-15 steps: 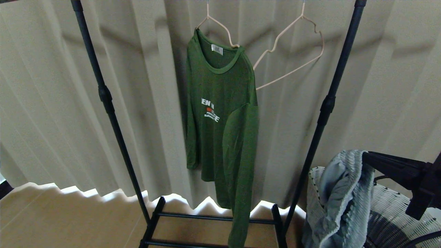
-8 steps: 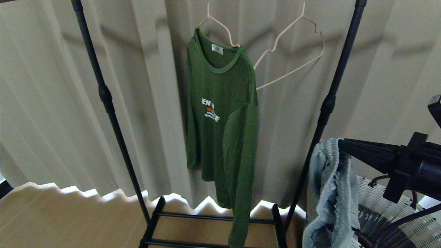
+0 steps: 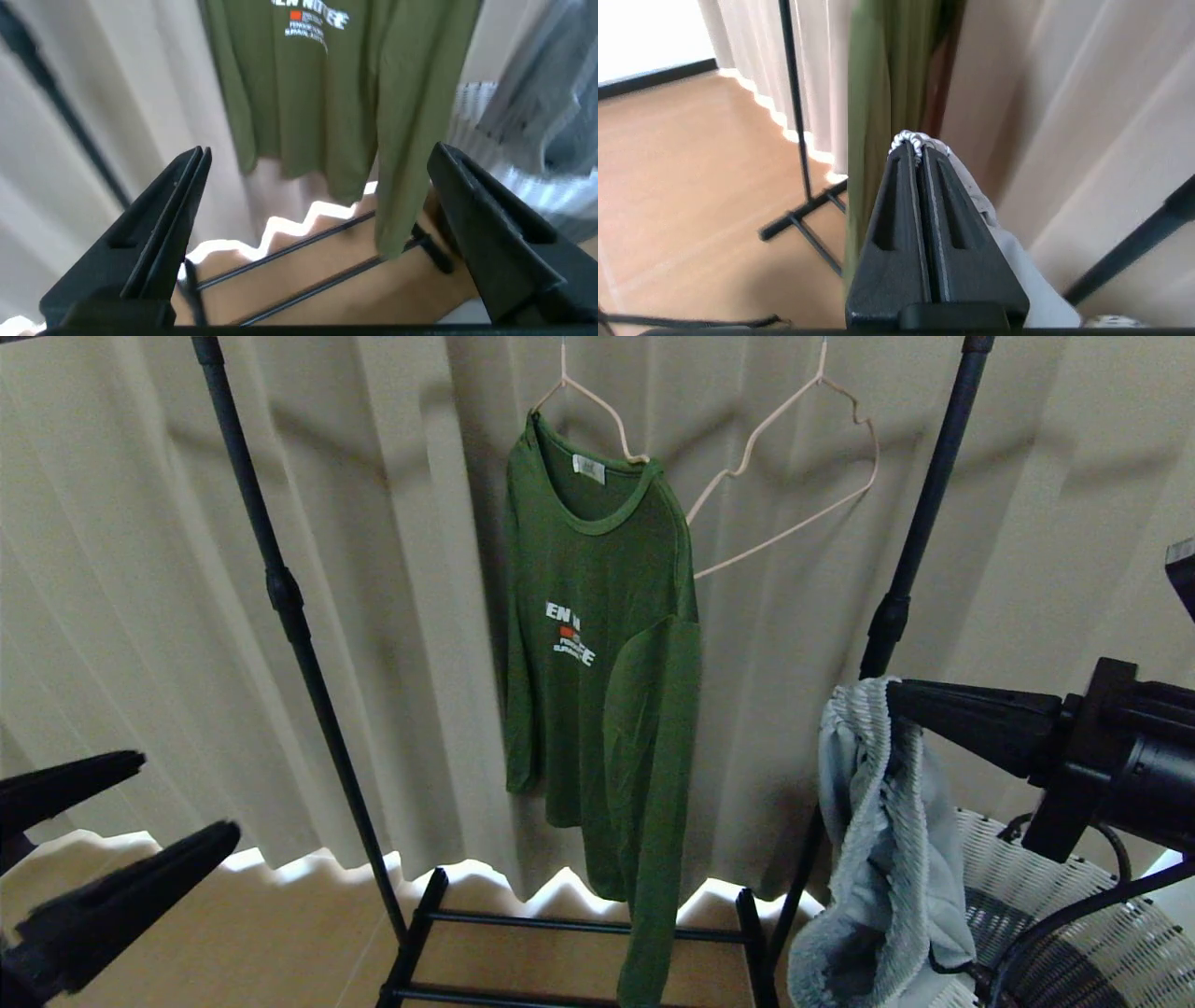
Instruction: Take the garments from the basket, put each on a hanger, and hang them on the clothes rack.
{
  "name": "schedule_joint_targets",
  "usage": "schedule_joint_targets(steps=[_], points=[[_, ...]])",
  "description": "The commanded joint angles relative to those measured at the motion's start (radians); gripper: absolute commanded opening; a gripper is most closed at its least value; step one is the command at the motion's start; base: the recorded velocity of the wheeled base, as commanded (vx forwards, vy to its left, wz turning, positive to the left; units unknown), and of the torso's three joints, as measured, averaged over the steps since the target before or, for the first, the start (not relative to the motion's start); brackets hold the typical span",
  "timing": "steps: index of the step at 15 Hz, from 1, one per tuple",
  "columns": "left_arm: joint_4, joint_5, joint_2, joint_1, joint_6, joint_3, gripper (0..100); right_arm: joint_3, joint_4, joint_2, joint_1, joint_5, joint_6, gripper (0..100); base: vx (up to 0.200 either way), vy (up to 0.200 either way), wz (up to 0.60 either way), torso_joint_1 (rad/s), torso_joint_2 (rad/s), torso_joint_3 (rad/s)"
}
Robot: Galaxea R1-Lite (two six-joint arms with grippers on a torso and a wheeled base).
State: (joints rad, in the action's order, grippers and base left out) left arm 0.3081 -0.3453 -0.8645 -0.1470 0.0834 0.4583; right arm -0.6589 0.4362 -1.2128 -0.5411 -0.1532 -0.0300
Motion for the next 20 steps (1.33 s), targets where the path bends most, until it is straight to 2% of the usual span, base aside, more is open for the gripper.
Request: schedule_joint_targets(steps=[1,4,5,6,9,11,13,16,18,20], points=[[0.197,0.069,-0.409,-0.115,-0.085,0.086,100,-0.022,0.001,-0.019,-0.003,-0.002,0.032,0,0.0,0.0,0.0,0.0,0.0,0.0],[0.267,0.155,-0.53,-0.286,-0.162,0.086,100,-0.05,0.001,-0.03,-0.017,-0.008,0.055,0,0.0,0.0,0.0,0.0,0.0,0.0],[0.301,0.178,-0.623,-0.393,-0.2,0.086,100,-0.067,0.001,-0.04,-0.019,-0.017,0.056,0,0.0,0.0,0.0,0.0,0.0,0.0],[0.316,0.178,-0.659,-0.448,-0.237,0.076,100,-0.079,0.001,-0.04,-0.019,-0.031,0.056,0,0.0,0.0,0.0,0.0,0.0,0.0],[0.318,0.18,-0.734,-0.591,-0.373,0.086,100,-0.105,0.001,-0.039,-0.019,-0.045,0.067,0,0.0,0.0,0.0,0.0,0.0,0.0],[0.345,0.193,-0.808,-0.661,-0.386,0.117,100,-0.128,0.001,-0.039,-0.023,-0.046,0.091,0,0.0,0.0,0.0,0.0,0.0,0.0],[0.425,0.227,-0.883,-0.746,-0.432,0.14,100,-0.153,0.001,-0.039,-0.057,-0.045,0.122,0,0.0,0.0,0.0,0.0,0.0,0.0],[0.505,0.279,-0.97,-0.803,-0.478,0.168,100,-0.16,0.001,-0.036,-0.083,-0.045,0.137,0,0.0,0.0,0.0,0.0,0.0,0.0],[0.539,0.284,-0.984,-0.815,-0.505,0.175,100,-0.165,0.001,-0.034,-0.102,-0.045,0.139,0,0.0,0.0,0.0,0.0,0.0,0.0],[0.631,0.312,-1.047,-0.819,-0.559,0.2,100,-0.18,0.001,-0.034,-0.134,-0.045,0.139,0,0.0,0.0,0.0,0.0,0.0,0.0]])
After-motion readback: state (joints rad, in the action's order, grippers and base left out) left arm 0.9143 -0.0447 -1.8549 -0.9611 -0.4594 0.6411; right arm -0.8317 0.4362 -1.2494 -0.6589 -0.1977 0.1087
